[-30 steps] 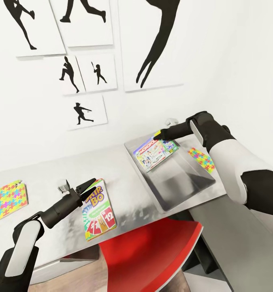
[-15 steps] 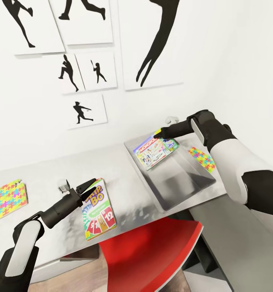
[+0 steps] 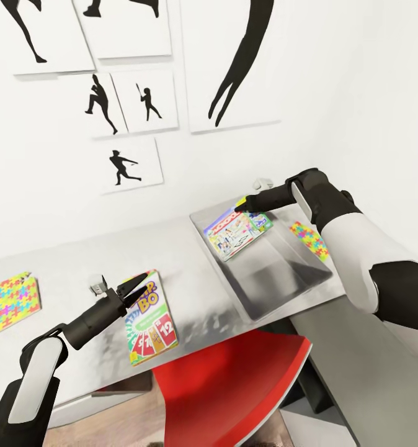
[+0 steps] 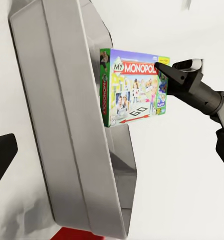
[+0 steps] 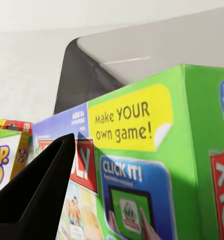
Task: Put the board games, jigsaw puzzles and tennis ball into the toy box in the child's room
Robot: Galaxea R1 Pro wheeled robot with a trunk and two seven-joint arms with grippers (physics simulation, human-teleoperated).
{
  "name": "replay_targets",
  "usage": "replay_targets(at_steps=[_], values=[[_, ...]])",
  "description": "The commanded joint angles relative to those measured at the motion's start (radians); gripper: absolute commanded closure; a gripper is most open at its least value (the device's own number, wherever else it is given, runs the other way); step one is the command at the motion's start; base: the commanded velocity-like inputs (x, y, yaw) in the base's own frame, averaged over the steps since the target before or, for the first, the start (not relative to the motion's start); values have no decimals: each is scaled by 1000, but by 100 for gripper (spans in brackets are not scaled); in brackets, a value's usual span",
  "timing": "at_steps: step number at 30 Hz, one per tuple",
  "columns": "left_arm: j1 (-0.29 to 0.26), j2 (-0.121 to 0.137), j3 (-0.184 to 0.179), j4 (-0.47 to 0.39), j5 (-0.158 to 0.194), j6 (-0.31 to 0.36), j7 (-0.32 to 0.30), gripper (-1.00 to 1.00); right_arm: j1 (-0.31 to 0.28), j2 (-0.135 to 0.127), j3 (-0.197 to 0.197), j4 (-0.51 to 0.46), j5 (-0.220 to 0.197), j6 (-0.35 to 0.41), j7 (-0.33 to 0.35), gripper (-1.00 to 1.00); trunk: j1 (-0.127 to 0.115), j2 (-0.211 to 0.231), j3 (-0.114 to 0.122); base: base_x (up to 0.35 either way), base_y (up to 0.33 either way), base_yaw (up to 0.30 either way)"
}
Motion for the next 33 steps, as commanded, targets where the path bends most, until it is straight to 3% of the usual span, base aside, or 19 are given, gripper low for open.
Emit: replay_targets(at_steps=[1,26,33], values=[[-1,0,1,0,1,6,-2,-100,-1,-1,2,-1,10,0,9,100,0,-2,-3,0,0,0],[-1,0,-1,-1,4,7,-5,-100,-2,-3,3,-3,10,-5,9,100,0,-2,-39,0,0,0],[1,-1,-9,-34,13,11,-36,-100,-1,-4,3,-8,10,-16,5,100,0,-2,-42,0,0,0]])
